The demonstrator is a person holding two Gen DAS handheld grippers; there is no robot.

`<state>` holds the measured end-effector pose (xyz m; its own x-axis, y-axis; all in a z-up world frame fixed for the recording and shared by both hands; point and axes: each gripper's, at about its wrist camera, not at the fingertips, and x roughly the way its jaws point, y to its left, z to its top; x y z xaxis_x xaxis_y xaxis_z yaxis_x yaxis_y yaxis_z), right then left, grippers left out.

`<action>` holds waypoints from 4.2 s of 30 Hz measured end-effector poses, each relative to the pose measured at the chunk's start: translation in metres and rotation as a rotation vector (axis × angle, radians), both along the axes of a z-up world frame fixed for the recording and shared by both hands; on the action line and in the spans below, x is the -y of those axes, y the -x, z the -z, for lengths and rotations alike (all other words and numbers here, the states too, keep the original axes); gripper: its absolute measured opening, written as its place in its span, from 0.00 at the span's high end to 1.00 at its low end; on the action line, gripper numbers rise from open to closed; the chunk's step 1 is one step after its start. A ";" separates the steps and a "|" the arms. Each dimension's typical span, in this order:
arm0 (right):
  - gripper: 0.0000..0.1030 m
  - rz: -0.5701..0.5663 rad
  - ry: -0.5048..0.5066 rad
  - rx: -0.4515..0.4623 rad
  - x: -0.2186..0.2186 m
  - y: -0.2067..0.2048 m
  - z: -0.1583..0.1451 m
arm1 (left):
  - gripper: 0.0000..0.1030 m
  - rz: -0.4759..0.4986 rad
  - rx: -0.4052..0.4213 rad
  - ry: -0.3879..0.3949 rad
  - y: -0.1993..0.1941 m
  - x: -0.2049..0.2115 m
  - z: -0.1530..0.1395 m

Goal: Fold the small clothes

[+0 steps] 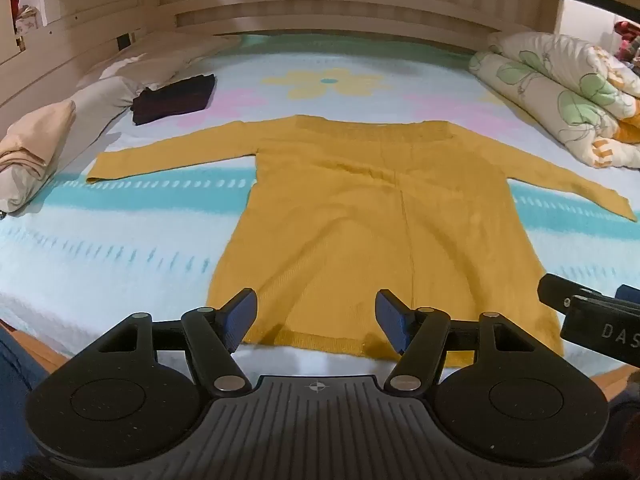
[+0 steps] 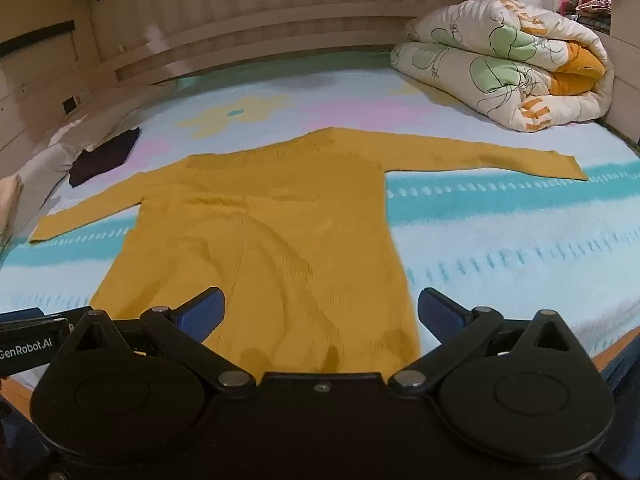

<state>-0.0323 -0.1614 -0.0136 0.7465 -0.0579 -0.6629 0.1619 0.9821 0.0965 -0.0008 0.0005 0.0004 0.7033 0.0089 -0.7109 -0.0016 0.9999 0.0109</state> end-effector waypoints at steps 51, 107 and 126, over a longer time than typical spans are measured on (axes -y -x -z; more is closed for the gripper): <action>0.01 -0.035 0.017 -0.037 -0.016 -0.003 0.004 | 0.38 0.002 -0.032 -0.019 0.001 0.000 0.004; 0.15 0.120 -0.292 -0.219 0.118 -0.111 0.027 | 0.40 0.114 -0.108 -0.012 -0.123 0.031 0.030; 0.27 0.757 -0.384 -0.097 0.412 -0.174 0.080 | 0.40 0.229 -0.173 -0.125 -0.236 0.054 0.067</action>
